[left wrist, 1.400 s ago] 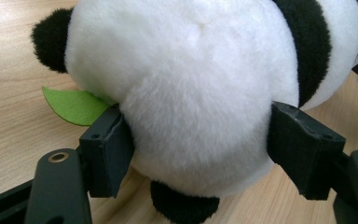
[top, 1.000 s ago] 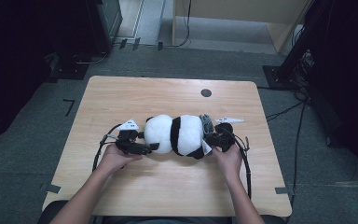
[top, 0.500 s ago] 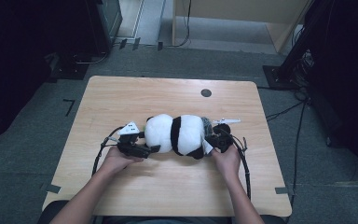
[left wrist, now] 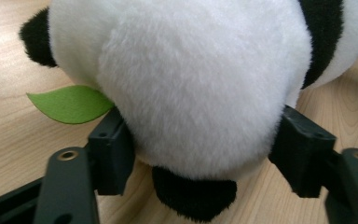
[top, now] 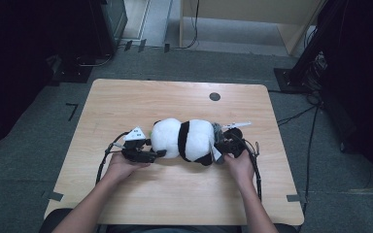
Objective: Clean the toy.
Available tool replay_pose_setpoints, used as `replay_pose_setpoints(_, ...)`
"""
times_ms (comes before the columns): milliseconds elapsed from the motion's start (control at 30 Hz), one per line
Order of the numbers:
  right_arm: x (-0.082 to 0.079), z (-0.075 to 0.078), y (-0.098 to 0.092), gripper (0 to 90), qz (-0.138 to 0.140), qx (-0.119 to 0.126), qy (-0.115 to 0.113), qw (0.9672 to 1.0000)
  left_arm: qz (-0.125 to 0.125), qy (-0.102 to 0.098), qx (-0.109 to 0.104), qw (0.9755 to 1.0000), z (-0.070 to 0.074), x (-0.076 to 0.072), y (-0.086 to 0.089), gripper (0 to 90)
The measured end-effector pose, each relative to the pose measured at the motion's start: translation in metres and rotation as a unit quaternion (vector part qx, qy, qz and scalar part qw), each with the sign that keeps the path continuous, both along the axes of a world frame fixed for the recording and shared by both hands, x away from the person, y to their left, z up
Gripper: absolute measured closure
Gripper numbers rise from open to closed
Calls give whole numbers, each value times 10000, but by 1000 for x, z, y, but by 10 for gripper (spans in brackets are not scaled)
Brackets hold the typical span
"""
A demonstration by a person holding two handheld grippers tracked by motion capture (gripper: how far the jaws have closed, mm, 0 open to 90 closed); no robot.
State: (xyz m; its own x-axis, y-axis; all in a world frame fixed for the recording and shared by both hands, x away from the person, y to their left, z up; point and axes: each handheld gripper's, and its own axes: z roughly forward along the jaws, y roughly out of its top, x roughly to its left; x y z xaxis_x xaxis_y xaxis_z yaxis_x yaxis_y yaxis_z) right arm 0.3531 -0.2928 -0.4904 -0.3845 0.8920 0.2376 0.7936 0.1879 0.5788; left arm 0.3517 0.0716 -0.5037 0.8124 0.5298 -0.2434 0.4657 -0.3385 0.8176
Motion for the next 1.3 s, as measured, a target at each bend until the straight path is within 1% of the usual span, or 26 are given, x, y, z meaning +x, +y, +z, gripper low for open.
replay_pose_setpoints(100,-3,9,-10,725,-134,-80,-63,9999,-18,6,30,10000,2,1,1,346)
replay_pose_setpoints(133,-5,14,-14,725,-176,-79,-156,9997,-16,20,31,10000,2,1,1,353)
replay_pose_setpoints(233,-13,35,-24,726,-289,107,-514,9982,-4,26,22,10000,4,0,0,365)
replay_pose_setpoints(300,-20,55,-29,726,-296,206,-798,9962,2,28,-1,10000,4,0,0,365)
replay_pose_setpoints(367,-29,78,-30,727,-271,289,-1077,9934,3,27,-38,10000,3,1,1,363)
replay_pose_setpoints(433,-37,98,-27,727,-193,380,-1318,9904,34,79,-96,9999,3,1,1,363)
replay_pose_setpoints(500,-42,114,-21,726,-66,467,-1486,9878,34,85,-67,9999,4,0,1,363)
replay_pose_setpoints(600,-46,130,-5,726,218,610,-1628,9845,69,151,-113,9998,5,-1,0,365)
replay_pose_setpoints(633,-47,134,2,726,334,637,-1686,9831,90,185,-120,9997,6,-2,0,366)
replay_pose_setpoints(667,-48,138,11,726,478,727,-1701,9816,110,204,-129,9996,6,-2,-1,367)
replay_pose_setpoints(733,-46,141,24,725,658,896,-1728,9787,165,259,-161,9994,7,-3,-1,370)
replay_pose_setpoints(767,-44,141,34,725,779,1021,-1713,9768,181,267,-172,9993,8,-4,-1,371)
replay_pose_setpoints(800,-41,141,40,726,865,1086,-1680,9760,199,266,-181,9993,8,-5,-2,372)
replay_pose_setpoints(867,-32,135,57,726,1078,1238,-1540,9743,233,257,-175,9992,8,-7,-2,371)
replay_pose_setpoints(900,-28,132,66,726,1173,1254,-1454,9744,250,260,-166,9992,9,-8,-2,371)
replay_pose_setpoints(967,-20,125,85,725,1348,1204,-1336,9744,289,245,-189,9991,9,-10,-2,370)
replay_pose_setpoints(1067,-9,115,108,726,1550,1309,-1115,9728,359,215,-238,9988,7,-12,-3,369)
replay_pose_setpoints(1167,-1,106,127,725,1683,1316,-916,9726,401,169,-253,9987,6,-14,-3,369)
replay_pose_setpoints(1233,1,101,137,723,1751,1400,-790,9713,437,163,-257,9986,6,-16,-3,368)
replay_pose_setpoints(1267,2,100,142,721,1789,1317,-779,9719,447,150,-256,9986,6,-17,-3,368)
replay_pose_setpoints(1300,2,97,147,718,1810,1194,-761,9732,472,153,-272,9984,6,-17,-4,369)
